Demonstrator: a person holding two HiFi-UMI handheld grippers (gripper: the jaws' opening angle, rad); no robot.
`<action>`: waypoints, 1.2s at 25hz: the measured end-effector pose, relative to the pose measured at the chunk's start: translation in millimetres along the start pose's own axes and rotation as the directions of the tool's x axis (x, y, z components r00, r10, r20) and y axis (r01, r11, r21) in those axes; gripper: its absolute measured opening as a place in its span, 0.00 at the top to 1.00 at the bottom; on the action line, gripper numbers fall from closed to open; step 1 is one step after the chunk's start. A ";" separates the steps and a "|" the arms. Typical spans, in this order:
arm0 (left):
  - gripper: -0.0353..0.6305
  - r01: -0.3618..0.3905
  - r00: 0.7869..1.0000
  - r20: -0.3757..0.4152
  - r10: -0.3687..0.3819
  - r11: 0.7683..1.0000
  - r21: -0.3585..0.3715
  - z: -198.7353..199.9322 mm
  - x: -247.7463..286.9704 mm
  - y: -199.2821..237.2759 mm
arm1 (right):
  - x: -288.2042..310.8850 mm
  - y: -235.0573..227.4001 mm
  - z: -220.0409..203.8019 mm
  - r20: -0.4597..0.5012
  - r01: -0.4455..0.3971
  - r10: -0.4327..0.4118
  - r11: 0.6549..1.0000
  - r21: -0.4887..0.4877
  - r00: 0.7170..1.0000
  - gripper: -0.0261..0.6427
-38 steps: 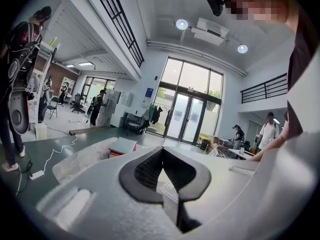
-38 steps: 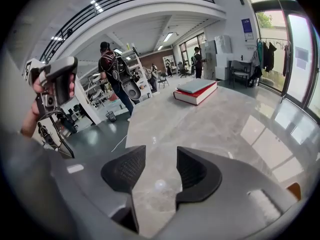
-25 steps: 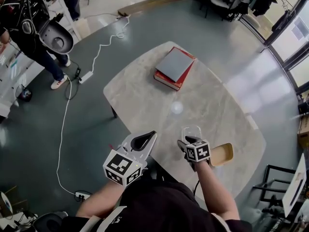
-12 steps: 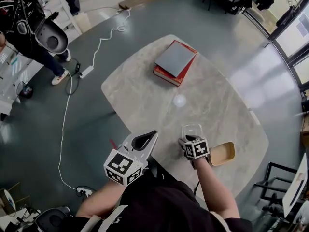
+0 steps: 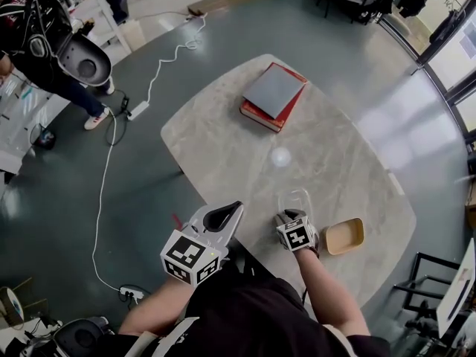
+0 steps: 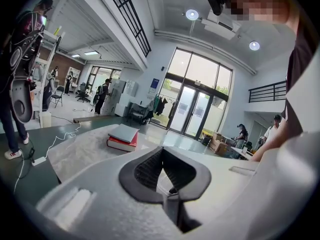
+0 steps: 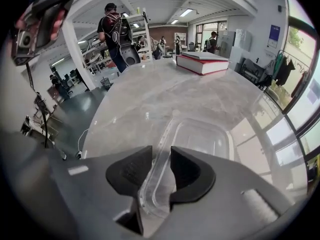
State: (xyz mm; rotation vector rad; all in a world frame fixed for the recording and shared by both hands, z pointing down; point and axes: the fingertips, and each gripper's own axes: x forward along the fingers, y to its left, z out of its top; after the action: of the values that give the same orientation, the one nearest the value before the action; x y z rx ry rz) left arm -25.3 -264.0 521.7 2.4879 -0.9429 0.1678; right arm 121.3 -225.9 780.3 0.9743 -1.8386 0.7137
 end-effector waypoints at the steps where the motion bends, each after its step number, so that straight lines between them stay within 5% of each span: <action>1: 0.94 0.001 1.000 0.002 -0.001 1.000 0.001 0.5 -1.7 -1.6 | 0.1 2.3 -1.0 -0.002 -0.005 0.005 1.000 0.012 1.000 0.80; 8: 0.94 -0.007 1.000 0.019 0.007 1.000 0.017 1.2 -24.3 -9.1 | 2.9 5.9 -9.7 -0.045 0.009 -0.007 0.999 0.044 0.999 0.80; 14: 0.94 -0.035 0.999 0.032 0.035 0.999 0.002 -4.6 -49.3 -12.3 | 5.2 2.9 -4.4 -0.106 0.009 -0.013 0.999 -0.037 0.994 0.85; 18: 0.94 -0.047 0.997 0.053 0.047 0.999 0.006 -2.1 -65.6 -14.5 | -1.9 6.1 -7.7 -0.085 0.010 -0.008 1.000 0.022 0.996 0.88; 30: 0.94 -0.038 0.995 0.097 0.035 0.999 0.030 2.2 -106.5 -17.8 | -82.5 14.2 29.3 0.199 -0.012 -0.014 0.992 0.126 0.980 0.88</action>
State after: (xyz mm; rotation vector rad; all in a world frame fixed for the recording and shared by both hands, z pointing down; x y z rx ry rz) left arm -94.4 -190.1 483.8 2.5283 -1.0328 0.0756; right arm 118.9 -214.9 692.4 1.1649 -1.9850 0.7623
